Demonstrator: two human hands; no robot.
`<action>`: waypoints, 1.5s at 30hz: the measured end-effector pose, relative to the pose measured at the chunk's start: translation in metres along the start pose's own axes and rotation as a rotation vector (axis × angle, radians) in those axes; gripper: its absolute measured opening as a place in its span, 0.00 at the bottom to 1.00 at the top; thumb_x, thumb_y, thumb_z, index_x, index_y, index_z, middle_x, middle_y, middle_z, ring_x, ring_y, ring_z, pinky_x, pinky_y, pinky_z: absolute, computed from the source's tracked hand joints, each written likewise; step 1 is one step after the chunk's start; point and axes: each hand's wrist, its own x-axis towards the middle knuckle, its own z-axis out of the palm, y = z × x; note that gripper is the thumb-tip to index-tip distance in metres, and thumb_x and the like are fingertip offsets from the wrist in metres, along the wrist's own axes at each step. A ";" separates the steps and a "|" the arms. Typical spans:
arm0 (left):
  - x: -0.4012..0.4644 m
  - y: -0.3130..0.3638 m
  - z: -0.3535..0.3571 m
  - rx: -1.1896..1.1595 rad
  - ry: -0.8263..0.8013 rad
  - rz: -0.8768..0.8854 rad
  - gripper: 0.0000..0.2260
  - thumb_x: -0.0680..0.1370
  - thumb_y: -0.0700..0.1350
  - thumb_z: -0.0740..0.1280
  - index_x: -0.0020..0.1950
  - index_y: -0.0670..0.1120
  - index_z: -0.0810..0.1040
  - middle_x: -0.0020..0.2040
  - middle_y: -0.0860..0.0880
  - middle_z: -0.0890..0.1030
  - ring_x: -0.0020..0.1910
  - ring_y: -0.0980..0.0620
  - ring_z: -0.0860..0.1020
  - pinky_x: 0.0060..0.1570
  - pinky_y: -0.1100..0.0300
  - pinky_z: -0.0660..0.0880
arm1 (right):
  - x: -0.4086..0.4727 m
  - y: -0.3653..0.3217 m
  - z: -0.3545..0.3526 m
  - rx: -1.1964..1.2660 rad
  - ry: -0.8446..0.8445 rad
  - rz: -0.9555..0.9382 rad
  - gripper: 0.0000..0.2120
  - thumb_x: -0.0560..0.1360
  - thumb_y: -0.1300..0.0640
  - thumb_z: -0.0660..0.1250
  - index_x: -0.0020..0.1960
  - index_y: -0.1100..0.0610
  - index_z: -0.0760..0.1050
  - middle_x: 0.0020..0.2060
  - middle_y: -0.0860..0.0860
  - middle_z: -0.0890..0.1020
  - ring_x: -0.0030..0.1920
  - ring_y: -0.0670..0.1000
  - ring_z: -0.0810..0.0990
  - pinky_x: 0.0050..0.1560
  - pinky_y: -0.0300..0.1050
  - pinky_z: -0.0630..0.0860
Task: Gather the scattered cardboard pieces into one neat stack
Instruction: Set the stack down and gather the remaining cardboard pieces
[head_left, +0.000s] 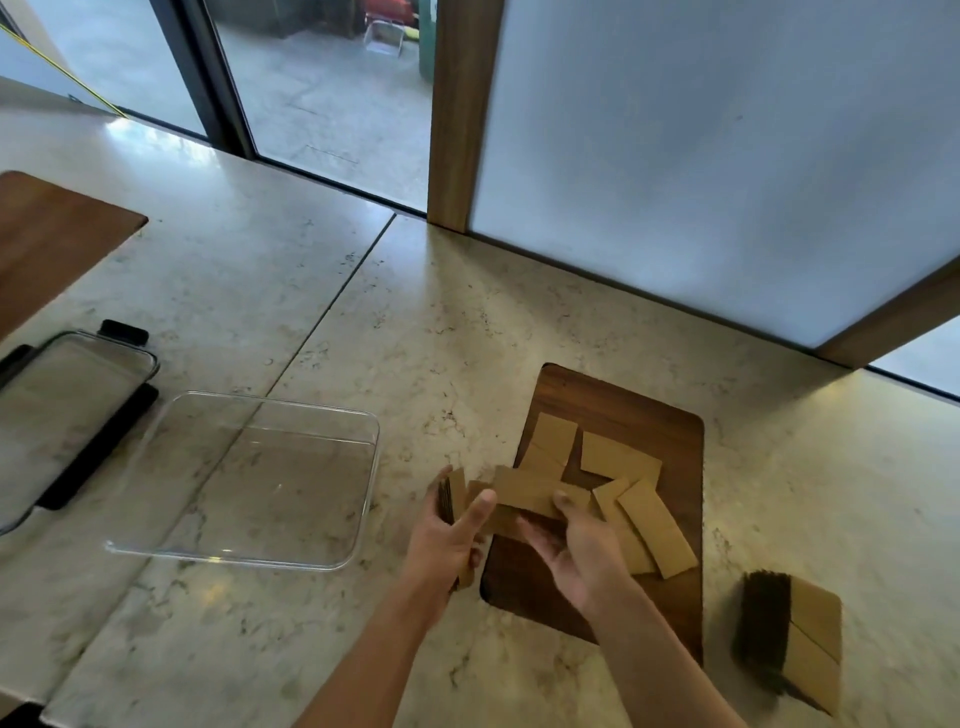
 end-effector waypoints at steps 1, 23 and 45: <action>0.003 0.002 0.004 0.022 0.021 -0.003 0.32 0.70 0.59 0.81 0.70 0.57 0.73 0.54 0.44 0.86 0.46 0.47 0.84 0.49 0.47 0.85 | -0.004 0.016 0.007 -0.146 -0.021 0.048 0.09 0.83 0.56 0.66 0.54 0.62 0.78 0.42 0.60 0.88 0.37 0.54 0.87 0.31 0.47 0.82; 0.040 0.013 -0.017 -0.491 -0.016 -0.108 0.26 0.85 0.61 0.56 0.70 0.44 0.79 0.56 0.38 0.87 0.49 0.39 0.87 0.43 0.50 0.82 | 0.045 0.024 0.038 -1.311 -0.256 -0.671 0.22 0.80 0.38 0.64 0.70 0.46 0.74 0.56 0.45 0.77 0.56 0.46 0.77 0.55 0.42 0.76; 0.053 0.023 0.010 0.107 0.025 -0.056 0.15 0.76 0.47 0.77 0.59 0.55 0.78 0.51 0.45 0.87 0.46 0.43 0.87 0.35 0.51 0.85 | 0.039 0.004 0.018 -0.861 -0.103 -0.400 0.11 0.83 0.49 0.65 0.50 0.50 0.85 0.42 0.48 0.88 0.43 0.48 0.85 0.37 0.34 0.78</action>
